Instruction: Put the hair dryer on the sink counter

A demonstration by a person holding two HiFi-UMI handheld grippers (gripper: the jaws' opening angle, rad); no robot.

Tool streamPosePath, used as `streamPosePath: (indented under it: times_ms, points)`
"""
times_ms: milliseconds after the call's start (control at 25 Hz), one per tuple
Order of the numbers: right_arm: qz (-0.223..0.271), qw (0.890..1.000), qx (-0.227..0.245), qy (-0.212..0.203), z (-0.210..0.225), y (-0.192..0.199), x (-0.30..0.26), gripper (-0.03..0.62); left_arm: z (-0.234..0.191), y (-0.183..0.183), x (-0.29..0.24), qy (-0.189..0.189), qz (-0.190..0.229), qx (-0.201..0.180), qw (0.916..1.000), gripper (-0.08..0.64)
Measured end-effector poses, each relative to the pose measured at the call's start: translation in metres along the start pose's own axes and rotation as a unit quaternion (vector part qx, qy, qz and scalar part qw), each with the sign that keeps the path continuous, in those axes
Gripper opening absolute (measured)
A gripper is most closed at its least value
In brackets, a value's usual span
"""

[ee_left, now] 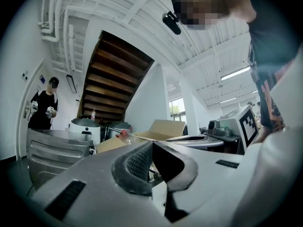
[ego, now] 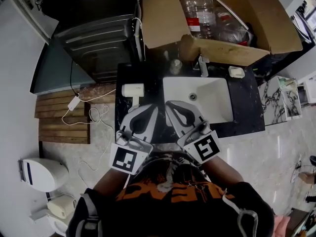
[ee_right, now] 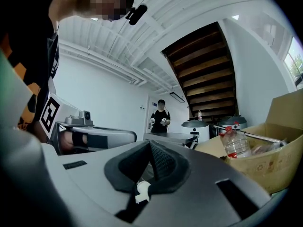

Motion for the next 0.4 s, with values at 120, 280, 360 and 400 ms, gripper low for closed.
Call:
streamPosePath:
  times_ms: [120, 280, 360, 400]
  points:
    - [-0.003, 1.0, -0.003, 0.0, 0.0, 0.0007, 0.0, 0.014, -0.0004, 0.0002, -0.0006, -0.002, -0.001, 0.0, 1.0, 0.023]
    - [-0.005, 1.0, -0.004, -0.001, -0.0028, 0.002, 0.0025, 0.014, 0.0021, 0.0025, 0.0017, 0.0, -0.005, 0.002, 1.0, 0.023]
    - [-0.005, 1.0, -0.005, -0.001, -0.0047, 0.0023, 0.0042, 0.014, 0.0031, 0.0046, 0.0032, -0.001, -0.009, 0.004, 1.0, 0.023]
    - [-0.005, 1.0, -0.005, 0.0, -0.0055, 0.0023, 0.005, 0.014, 0.0036, 0.0055, 0.0039, -0.001, -0.011, 0.005, 0.9999, 0.023]
Point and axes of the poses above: the fingertips, and each gripper's own axes: x backward along the fingers, z to its right, y out of its underside, the point moved 3 cm from there along x, backward along the fingers, and after that the axes turned 15 degrees about -y, right-handed, at the moved point
